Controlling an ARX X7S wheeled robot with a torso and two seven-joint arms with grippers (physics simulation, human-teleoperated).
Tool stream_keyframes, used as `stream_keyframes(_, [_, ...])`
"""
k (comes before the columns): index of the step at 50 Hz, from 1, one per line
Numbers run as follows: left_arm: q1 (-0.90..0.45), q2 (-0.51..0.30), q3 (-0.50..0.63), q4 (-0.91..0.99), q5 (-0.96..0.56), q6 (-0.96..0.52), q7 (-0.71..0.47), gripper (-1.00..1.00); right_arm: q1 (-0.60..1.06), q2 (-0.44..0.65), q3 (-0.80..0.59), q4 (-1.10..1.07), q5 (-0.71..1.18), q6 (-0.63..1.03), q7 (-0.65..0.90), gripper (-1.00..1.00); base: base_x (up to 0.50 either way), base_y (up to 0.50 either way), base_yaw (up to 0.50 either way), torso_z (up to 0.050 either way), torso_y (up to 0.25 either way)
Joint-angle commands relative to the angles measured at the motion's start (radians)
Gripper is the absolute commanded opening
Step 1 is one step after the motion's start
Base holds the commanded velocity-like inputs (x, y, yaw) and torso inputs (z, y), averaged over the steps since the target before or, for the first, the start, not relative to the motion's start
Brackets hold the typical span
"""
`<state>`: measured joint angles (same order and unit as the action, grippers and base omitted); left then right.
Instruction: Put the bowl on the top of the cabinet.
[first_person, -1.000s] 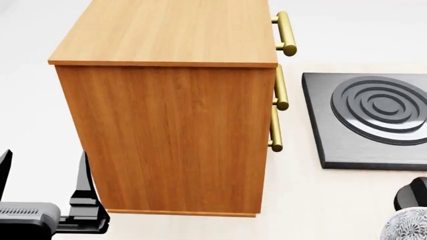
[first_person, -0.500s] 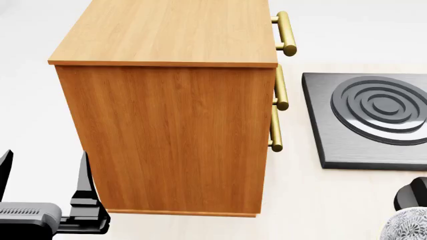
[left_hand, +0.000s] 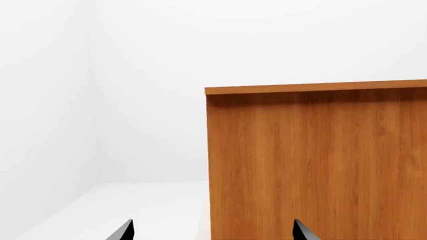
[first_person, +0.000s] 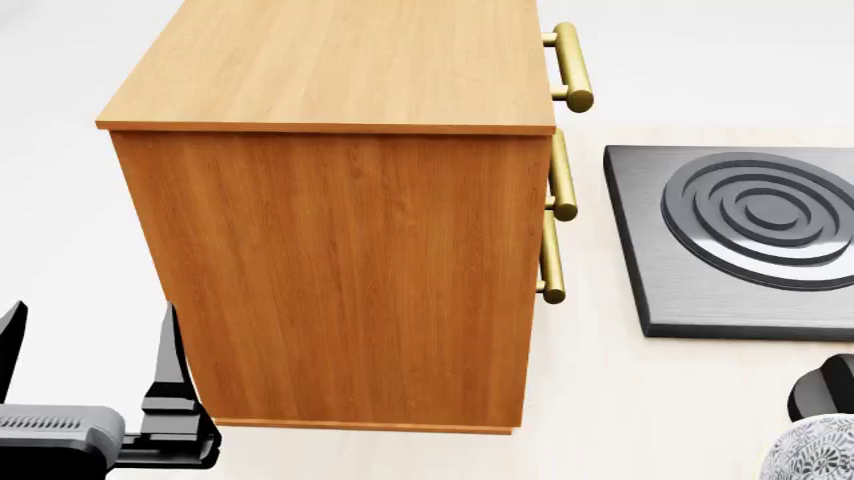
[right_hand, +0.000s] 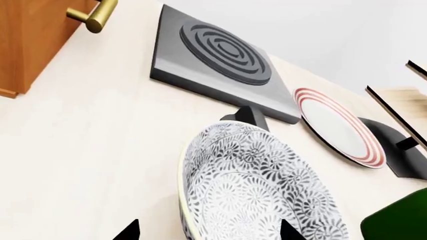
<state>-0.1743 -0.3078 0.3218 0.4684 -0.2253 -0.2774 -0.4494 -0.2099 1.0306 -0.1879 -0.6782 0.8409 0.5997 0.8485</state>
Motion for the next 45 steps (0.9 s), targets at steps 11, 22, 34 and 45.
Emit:
stream_keyframes(11, [-0.001,-0.005,0.003,-0.002,-0.006,0.003,-0.006,1.00,0.040,-0.020,-0.025,0.035,-0.014,0.016,-0.015,1.00,0.00,0.00,0.00,0.000,0.000])
stream_keyframes(22, [-0.004,-0.006,0.009,-0.003,-0.007,0.004,-0.008,1.00,0.049,-0.025,-0.026,0.052,-0.016,0.016,-0.021,1.00,0.00,0.00,0.00,0.000,0.000])
stream_keyframes(34, [-0.005,-0.006,0.015,-0.007,-0.007,0.007,-0.011,1.00,0.056,-0.029,-0.034,0.063,-0.026,0.019,-0.025,1.00,0.00,0.00,0.00,0.000,0.000])
stream_keyframes(45, [-0.006,-0.010,0.016,0.000,-0.012,0.001,-0.015,1.00,0.078,-0.039,-0.042,0.080,-0.032,0.024,-0.031,1.00,0.00,0.00,0.00,0.000,0.000])
